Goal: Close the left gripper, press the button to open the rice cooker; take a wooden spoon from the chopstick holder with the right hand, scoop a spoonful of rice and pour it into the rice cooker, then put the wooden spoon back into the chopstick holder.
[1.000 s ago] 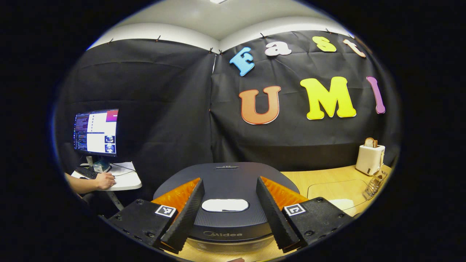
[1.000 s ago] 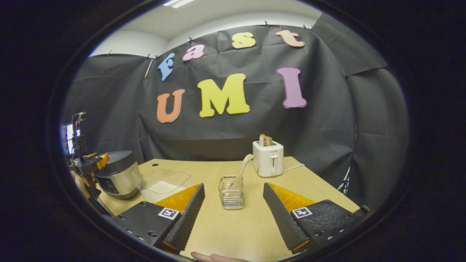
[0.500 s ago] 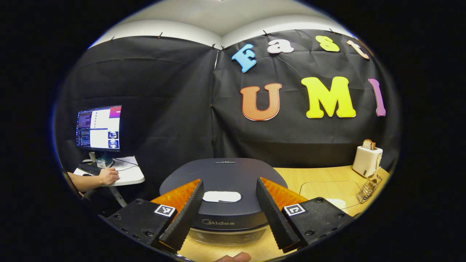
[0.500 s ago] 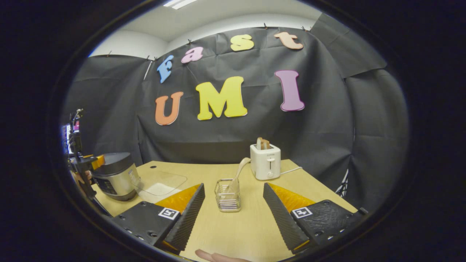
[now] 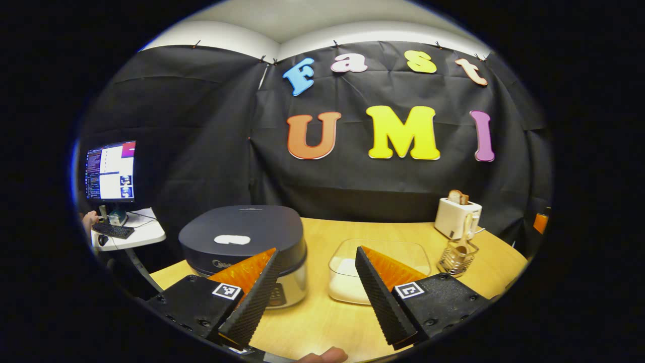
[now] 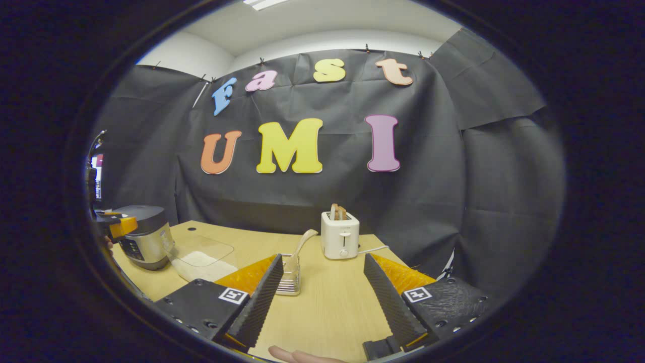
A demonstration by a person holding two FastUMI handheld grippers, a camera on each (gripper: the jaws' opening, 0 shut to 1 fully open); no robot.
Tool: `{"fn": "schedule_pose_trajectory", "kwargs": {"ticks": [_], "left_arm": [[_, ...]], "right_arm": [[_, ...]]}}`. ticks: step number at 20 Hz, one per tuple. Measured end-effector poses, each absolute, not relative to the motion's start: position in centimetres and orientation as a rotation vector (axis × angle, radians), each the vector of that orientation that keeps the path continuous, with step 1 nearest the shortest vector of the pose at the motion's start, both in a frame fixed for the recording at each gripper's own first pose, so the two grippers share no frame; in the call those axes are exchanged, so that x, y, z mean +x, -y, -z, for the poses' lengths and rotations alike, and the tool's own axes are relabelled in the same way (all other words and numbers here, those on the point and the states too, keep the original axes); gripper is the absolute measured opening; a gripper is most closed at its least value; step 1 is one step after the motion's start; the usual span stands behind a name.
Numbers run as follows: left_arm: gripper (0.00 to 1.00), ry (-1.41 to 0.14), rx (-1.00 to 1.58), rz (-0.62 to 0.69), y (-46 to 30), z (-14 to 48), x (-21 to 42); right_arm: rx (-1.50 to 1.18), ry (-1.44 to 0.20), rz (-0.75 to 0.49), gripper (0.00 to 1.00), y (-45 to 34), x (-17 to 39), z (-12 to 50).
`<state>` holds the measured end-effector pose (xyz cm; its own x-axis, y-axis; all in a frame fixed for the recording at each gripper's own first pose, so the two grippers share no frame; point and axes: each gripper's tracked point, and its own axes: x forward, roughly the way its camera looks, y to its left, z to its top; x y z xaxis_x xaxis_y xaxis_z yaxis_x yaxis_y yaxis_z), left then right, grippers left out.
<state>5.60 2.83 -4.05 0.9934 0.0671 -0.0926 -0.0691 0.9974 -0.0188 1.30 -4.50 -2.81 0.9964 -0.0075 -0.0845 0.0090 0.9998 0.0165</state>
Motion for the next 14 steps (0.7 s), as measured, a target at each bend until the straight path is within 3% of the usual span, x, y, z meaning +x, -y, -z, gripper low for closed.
{"fn": "schedule_pose_trajectory", "kwargs": {"ticks": [14], "left_arm": [[0.94, 0.012, 0.023, 0.067, 15.1, 1.4, 2.0]], "right_arm": [[0.001, -0.042, 0.069, 0.94, 11.4, -1.1, 1.9]]}}
